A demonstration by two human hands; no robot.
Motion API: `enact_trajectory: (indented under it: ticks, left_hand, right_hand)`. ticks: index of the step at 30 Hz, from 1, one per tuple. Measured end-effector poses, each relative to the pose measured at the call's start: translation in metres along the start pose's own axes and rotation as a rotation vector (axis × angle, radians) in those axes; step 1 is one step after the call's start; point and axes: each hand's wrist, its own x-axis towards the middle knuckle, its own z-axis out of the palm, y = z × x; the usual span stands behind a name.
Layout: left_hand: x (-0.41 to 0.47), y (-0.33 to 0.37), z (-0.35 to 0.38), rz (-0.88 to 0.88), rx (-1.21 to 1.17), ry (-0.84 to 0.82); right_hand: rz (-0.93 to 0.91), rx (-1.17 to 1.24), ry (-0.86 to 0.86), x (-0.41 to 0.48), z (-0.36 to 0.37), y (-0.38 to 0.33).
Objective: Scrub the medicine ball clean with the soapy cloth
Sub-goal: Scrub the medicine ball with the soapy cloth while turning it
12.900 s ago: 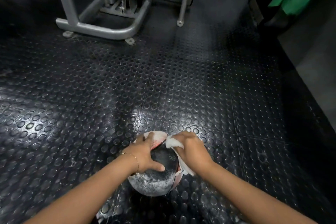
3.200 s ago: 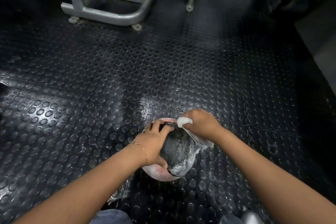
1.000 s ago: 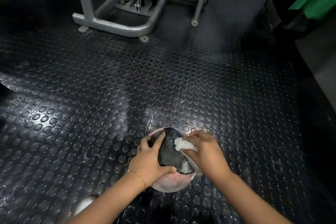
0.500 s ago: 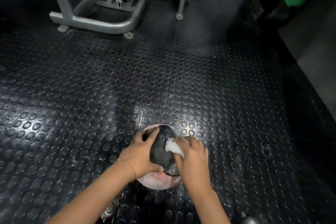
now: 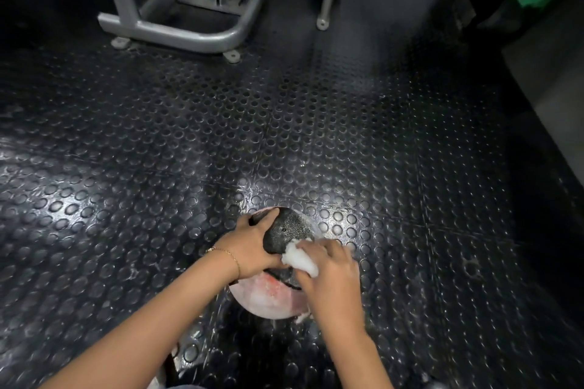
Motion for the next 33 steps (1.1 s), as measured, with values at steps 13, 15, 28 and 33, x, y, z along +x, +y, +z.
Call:
enact_trajectory:
  ticks: [13, 15, 28, 33]
  left_hand:
    - [0.002, -0.005, -0.004, -0.059, -0.133, 0.084]
    - [0.002, -0.002, -0.003, -0.077, -0.145, 0.085]
    - [-0.001, 0.000, -0.004, -0.120, -0.187, 0.063]
    - [-0.002, 0.000, -0.001, -0.110, -0.179, 0.068]
  right_hand:
    - [0.046, 0.069, 0.159, -0.004, 0.007, 0.002]
    - [0.129, 0.119, 0.173, 0.000, 0.008, 0.005]
    - [0.020, 0.125, 0.219, -0.004, 0.014, 0.000]
    - [0.122, 0.160, 0.254, -0.002, 0.012, 0.013]
